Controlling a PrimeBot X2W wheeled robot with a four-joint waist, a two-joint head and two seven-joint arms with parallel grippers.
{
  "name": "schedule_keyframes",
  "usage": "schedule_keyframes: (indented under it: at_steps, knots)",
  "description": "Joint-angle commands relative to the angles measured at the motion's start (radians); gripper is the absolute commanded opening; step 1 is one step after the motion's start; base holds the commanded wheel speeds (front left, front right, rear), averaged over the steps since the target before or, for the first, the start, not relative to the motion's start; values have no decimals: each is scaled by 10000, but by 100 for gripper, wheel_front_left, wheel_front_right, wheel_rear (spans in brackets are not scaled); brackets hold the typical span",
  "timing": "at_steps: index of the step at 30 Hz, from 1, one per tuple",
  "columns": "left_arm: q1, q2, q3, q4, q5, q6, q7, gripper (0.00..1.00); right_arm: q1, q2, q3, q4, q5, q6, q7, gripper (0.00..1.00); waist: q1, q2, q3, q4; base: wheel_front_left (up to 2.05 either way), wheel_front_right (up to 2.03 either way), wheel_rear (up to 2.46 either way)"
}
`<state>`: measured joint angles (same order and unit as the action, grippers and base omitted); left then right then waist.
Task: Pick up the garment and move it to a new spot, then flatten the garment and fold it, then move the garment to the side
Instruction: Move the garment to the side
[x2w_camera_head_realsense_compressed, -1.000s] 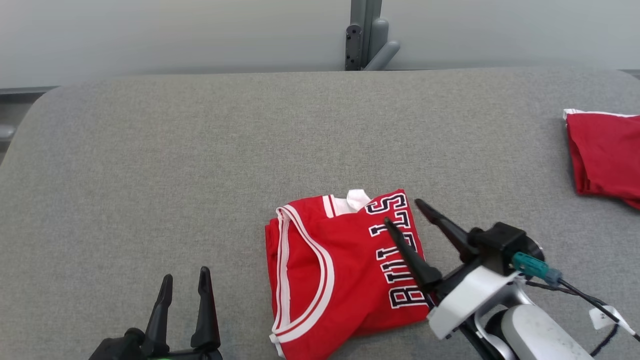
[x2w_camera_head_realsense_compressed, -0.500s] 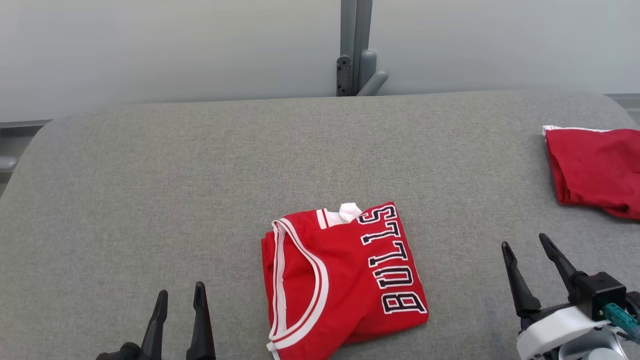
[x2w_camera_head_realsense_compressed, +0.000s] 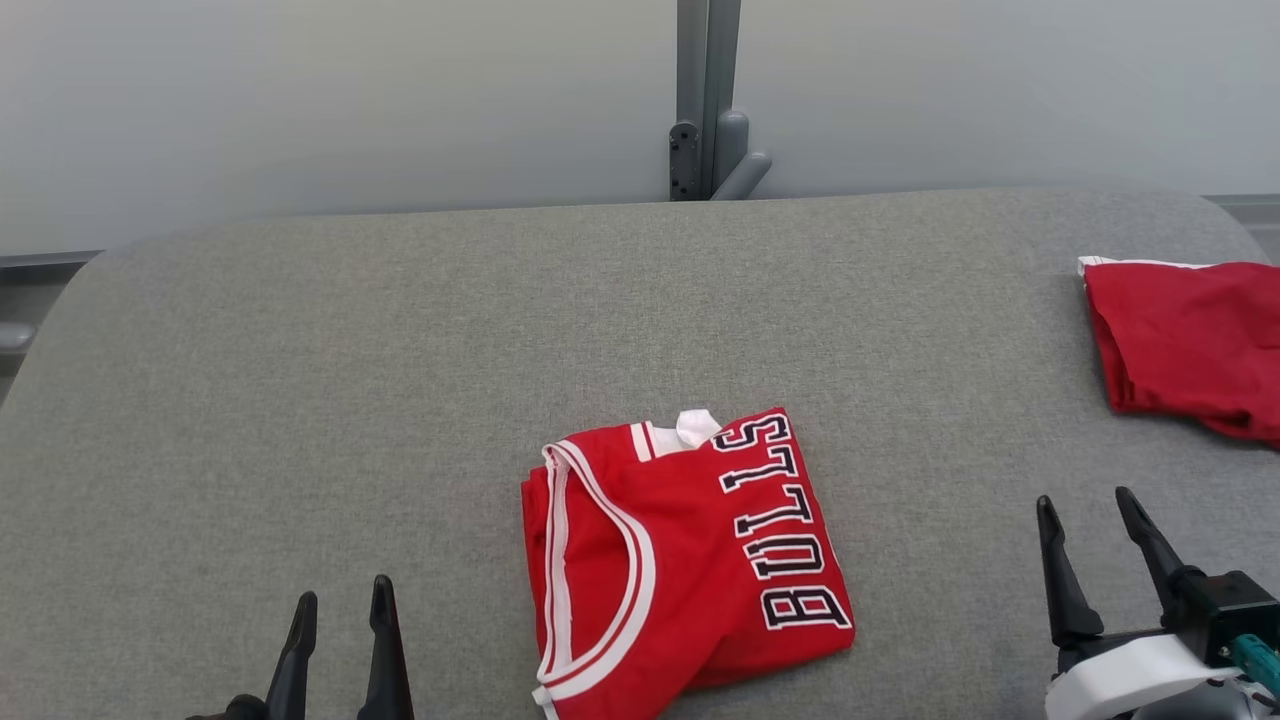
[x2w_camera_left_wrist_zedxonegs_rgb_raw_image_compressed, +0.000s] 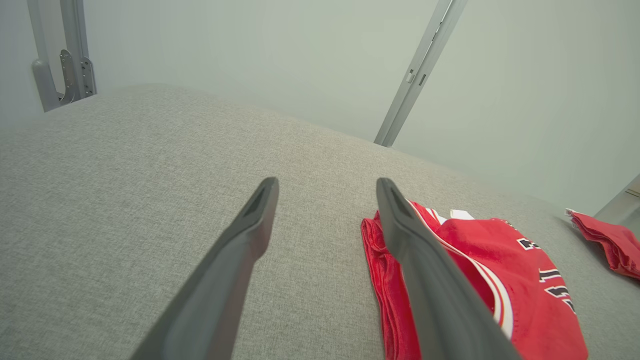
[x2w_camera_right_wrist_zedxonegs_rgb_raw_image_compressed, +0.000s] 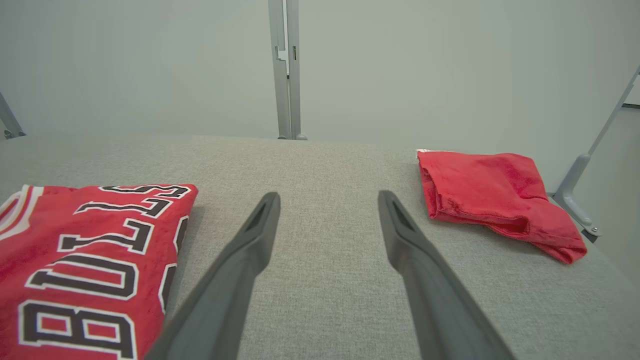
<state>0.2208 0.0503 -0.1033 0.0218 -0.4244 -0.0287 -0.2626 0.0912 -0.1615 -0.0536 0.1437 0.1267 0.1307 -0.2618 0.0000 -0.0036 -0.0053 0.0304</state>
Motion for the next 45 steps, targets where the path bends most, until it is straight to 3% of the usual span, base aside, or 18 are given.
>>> schedule_keyframes:
  at_steps: [1,2,3,4,8,14,19,25,34,45]
  knots:
    - [114,9,30,20,103,-53,-24,100,-13,70,115,-129,-18,-2,-35,100,0,36,15,24,0,0,0]
    - [107,9,34,21,110,-60,-24,100,-54,86,251,-185,28,-2,-35,100,0,36,21,41,0,0,0]
    - [99,9,40,17,127,-59,-24,100,-88,81,422,-236,54,-2,-35,84,0,36,32,63,0,0,0]
    - [84,9,35,15,141,-64,-26,100,-126,73,644,-287,66,-2,-36,49,0,36,46,93,0,0,0]
    - [-34,9,-2,-5,158,-65,-26,100,-251,-36,2098,-200,227,-2,-34,0,0,36,177,262,0,0,0]
    - [-374,9,-160,-152,38,21,-26,100,-1228,-136,4158,776,602,-2,-30,0,0,36,824,577,0,0,0]
    - [-612,9,-298,-115,-14,-8,-26,100,-2140,-46,4860,1482,727,-4,-29,0,0,36,1282,826,0,0,0]
    - [-1033,8,-414,-43,-122,-43,-24,100,-3274,-66,5272,2258,801,-4,59,0,0,36,1823,1176,0,0,0]
    - [-1623,9,-803,5,-368,-7,-24,100,-4820,-385,5741,3643,1102,-4,1385,0,0,36,2554,1674,0,0,0]
    - [-1991,9,-1136,168,-540,39,-24,100,-6095,-360,5799,5148,1380,-4,1183,0,0,36,2887,2243,0,0,0]
